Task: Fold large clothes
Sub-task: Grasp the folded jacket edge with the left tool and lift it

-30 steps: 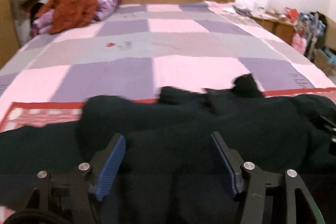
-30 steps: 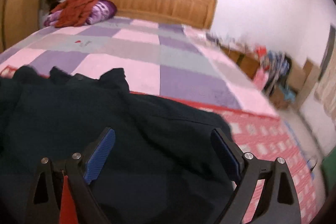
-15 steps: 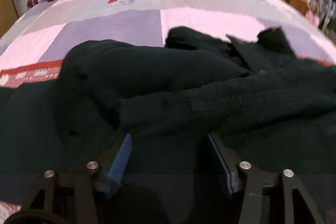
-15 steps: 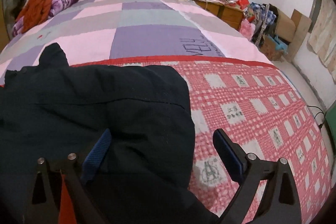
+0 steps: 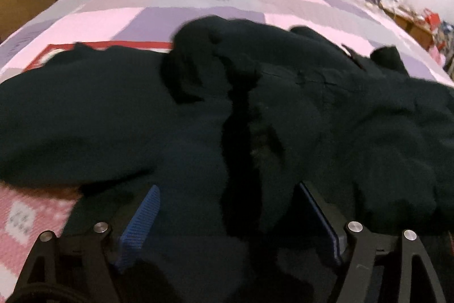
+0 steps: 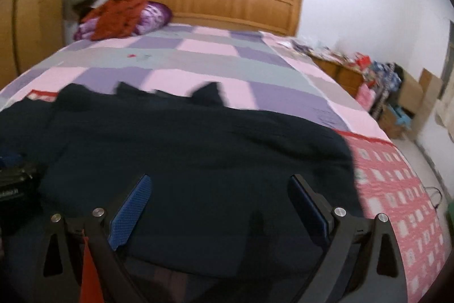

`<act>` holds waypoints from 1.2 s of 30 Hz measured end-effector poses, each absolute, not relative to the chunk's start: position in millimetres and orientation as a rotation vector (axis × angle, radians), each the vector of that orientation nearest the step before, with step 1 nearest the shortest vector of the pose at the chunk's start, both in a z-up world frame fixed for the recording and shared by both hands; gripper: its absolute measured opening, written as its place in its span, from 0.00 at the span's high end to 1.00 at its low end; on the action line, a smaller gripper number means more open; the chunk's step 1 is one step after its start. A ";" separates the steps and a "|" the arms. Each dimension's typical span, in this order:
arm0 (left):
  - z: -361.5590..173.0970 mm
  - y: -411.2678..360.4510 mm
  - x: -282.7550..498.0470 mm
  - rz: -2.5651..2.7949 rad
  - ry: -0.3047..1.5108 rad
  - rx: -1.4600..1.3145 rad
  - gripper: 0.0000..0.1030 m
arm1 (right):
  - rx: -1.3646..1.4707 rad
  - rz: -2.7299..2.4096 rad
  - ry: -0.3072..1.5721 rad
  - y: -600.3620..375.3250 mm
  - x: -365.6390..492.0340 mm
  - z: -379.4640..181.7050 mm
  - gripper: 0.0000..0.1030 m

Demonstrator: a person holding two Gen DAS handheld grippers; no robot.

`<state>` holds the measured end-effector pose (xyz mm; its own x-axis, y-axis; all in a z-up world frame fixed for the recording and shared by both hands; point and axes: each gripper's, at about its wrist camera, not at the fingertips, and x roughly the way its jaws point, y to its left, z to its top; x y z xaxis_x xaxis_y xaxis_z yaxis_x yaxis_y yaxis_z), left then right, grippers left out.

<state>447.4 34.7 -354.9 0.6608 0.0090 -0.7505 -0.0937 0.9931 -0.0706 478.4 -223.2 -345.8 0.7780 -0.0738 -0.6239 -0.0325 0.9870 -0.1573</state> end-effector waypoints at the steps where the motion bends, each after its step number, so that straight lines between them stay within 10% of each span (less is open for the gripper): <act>1: -350.2 44.0 439.5 0.074 0.840 -0.115 0.19 | -0.209 -0.019 0.711 -207.4 483.1 -361.6 0.03; 17: -331.1 307.5 372.9 0.570 0.802 -0.475 0.19 | -0.225 -0.016 0.829 -202.1 494.2 -420.2 0.02; 34: -395.2 427.7 415.1 0.656 0.808 -0.731 0.17 | -0.225 -0.022 0.832 -202.8 496.0 -424.3 0.02; 36: -393.1 432.1 422.6 0.629 0.765 -0.748 0.43 | -0.226 -0.025 0.834 -202.9 498.4 -425.2 0.02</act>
